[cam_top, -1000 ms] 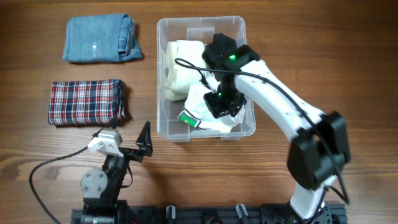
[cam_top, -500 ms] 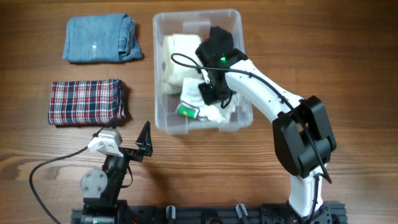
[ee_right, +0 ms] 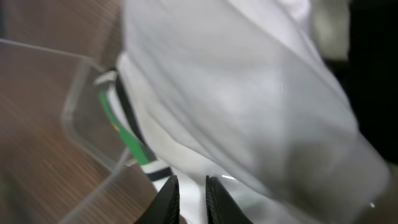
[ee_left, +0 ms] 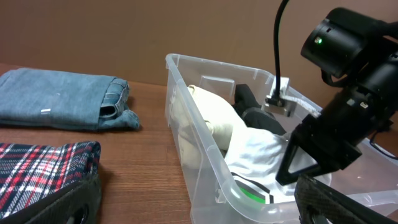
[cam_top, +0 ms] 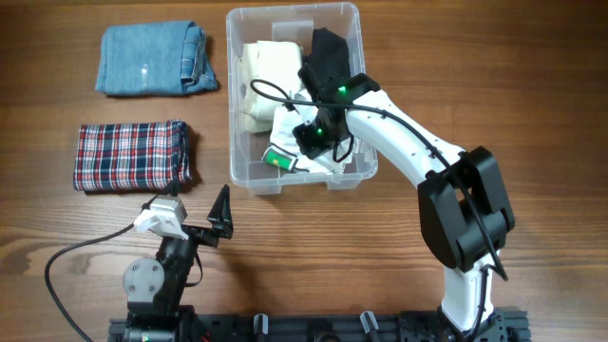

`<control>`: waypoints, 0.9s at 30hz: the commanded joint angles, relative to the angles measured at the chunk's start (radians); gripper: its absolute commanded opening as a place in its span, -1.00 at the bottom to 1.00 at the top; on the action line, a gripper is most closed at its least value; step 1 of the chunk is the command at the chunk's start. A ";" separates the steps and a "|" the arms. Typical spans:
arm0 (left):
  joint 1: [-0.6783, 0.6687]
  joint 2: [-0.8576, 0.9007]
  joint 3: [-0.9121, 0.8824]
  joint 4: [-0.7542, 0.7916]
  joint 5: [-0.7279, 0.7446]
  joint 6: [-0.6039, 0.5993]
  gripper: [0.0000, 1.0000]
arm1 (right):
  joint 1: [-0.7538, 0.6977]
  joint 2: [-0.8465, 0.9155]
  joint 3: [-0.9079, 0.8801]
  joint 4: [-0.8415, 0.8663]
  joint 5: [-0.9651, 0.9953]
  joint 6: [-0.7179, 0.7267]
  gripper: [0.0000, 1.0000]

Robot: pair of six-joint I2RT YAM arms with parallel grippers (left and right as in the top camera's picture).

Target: Pack container

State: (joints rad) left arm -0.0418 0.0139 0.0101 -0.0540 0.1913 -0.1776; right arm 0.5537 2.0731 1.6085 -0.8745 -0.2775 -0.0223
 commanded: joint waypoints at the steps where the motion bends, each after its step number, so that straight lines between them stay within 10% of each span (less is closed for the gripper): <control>1: 0.008 -0.005 -0.005 -0.005 -0.006 0.016 0.99 | -0.002 -0.043 0.009 0.035 -0.052 -0.034 -0.70; 13: 0.008 -0.005 -0.005 -0.005 -0.006 0.016 1.00 | -0.002 -0.050 0.057 -0.015 0.406 0.213 -0.72; 27: 0.008 -0.005 -0.005 -0.005 -0.006 0.016 1.00 | -0.003 -0.050 0.054 0.126 0.507 0.267 -0.81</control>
State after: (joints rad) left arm -0.0418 0.0139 0.0101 -0.0540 0.1913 -0.1776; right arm 0.5571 2.0583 1.6333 -0.7662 0.1734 0.2161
